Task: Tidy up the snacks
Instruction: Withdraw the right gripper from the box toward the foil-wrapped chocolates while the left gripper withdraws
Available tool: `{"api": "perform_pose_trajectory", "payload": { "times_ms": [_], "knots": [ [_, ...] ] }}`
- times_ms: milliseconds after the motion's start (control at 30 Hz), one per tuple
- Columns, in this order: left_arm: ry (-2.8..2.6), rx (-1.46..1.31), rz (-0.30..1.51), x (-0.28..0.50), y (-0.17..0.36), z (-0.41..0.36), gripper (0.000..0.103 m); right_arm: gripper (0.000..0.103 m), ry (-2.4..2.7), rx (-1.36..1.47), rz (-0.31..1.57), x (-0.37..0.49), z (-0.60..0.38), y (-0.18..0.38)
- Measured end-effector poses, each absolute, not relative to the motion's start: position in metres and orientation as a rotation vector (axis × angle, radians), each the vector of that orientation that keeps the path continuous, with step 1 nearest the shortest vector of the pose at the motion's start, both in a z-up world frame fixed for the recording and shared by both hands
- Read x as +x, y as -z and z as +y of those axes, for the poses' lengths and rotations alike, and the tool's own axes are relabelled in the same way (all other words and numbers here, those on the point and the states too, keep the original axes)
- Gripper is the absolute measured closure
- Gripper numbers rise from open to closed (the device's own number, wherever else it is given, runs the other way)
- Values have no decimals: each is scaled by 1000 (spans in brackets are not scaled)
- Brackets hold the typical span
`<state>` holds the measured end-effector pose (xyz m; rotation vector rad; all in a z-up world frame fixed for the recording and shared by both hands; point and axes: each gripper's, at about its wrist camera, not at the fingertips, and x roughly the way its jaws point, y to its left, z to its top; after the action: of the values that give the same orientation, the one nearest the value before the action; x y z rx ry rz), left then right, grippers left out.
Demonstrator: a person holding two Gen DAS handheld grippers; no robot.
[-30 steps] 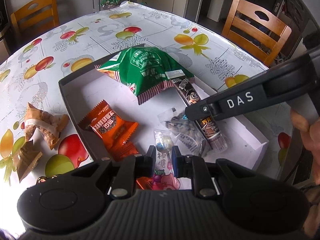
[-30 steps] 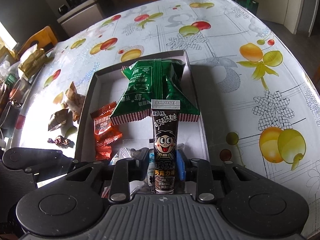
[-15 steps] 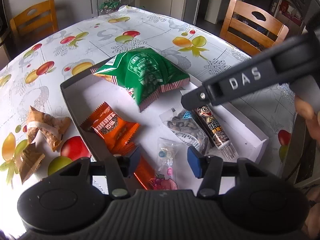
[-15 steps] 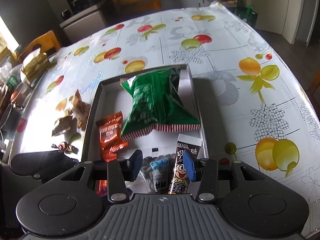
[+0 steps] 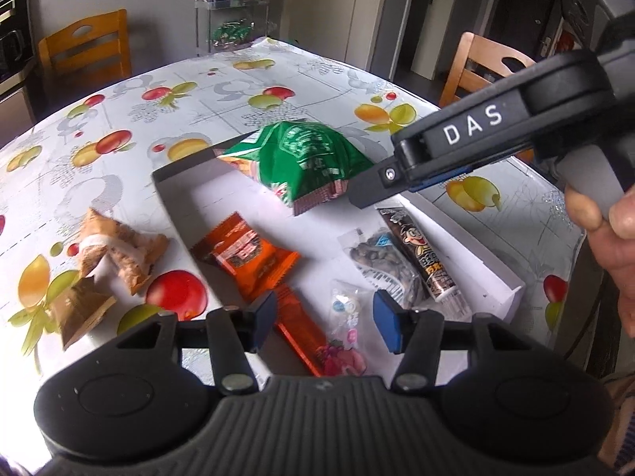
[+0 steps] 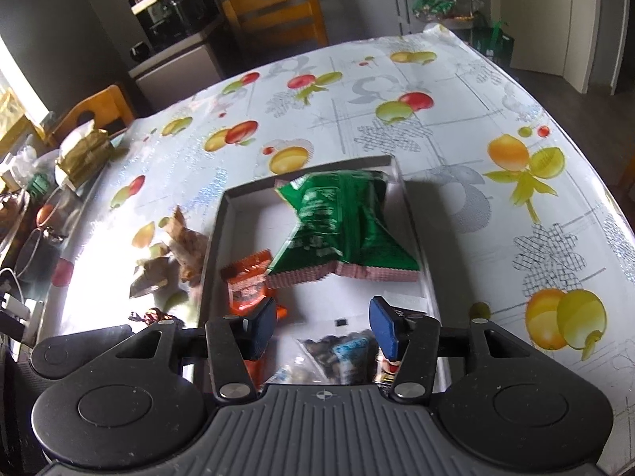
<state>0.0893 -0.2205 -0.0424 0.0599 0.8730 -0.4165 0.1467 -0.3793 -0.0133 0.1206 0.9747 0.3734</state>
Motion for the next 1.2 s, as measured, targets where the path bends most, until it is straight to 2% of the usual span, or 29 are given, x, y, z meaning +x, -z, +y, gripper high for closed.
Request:
{"api": "perform_pose_trajectory", "payload": {
  "times_ms": [700,1200],
  "knots": [
    [228,-17,920,36,41,-143,50,44,-602,19,960,139,-287,3],
    [183,-47,993,26,54,-133,50,42,-713,-117,965,137,-245,10]
  ]
}}
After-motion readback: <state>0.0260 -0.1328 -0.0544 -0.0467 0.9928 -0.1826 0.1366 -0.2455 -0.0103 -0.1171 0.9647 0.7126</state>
